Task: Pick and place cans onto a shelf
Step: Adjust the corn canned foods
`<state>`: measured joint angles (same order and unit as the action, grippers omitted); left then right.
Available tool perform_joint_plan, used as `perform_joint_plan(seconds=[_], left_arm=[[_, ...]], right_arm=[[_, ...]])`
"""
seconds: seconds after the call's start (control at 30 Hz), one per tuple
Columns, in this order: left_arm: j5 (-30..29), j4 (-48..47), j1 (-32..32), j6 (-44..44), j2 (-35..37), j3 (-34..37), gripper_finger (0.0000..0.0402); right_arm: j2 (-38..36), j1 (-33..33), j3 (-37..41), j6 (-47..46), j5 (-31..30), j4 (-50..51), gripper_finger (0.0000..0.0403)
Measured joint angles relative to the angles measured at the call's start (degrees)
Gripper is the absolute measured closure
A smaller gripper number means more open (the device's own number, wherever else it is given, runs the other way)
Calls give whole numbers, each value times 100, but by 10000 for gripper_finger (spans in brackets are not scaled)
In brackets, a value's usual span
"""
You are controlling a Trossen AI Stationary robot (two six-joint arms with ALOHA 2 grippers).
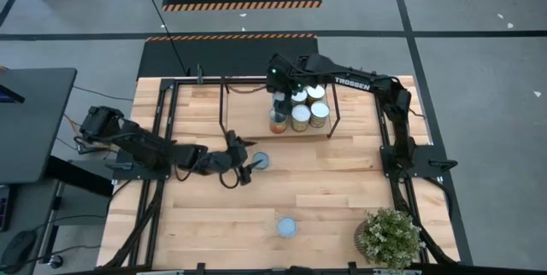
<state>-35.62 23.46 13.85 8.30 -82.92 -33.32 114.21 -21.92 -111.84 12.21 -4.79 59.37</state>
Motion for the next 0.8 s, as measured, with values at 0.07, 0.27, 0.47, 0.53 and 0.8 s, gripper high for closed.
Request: perform_joint_plan(seconds=[0.07, 0.27, 0.47, 0.53, 0.8], left_arm=[[0, 243, -200, -186, -128, 0, 102], [-150, 664, -665, -910, -431, -47, 102], [-319, 675, -911, -1394, -853, -432, 102], [-400, 678, -983, -1549, -1055, -605, 102], [-589, 682, -1201, -1844, -1676, -1081, 102]], right_arm=[[0, 160, -157, -30, -278, 378, 7], [-160, 669, -418, -224, -1235, 1004, 7], [-554, 1113, -421, -577, -1645, 972, 7], [-673, 1234, -353, -636, -1699, 891, 7], [-1033, 1753, 96, -957, -1914, 885, 7]])
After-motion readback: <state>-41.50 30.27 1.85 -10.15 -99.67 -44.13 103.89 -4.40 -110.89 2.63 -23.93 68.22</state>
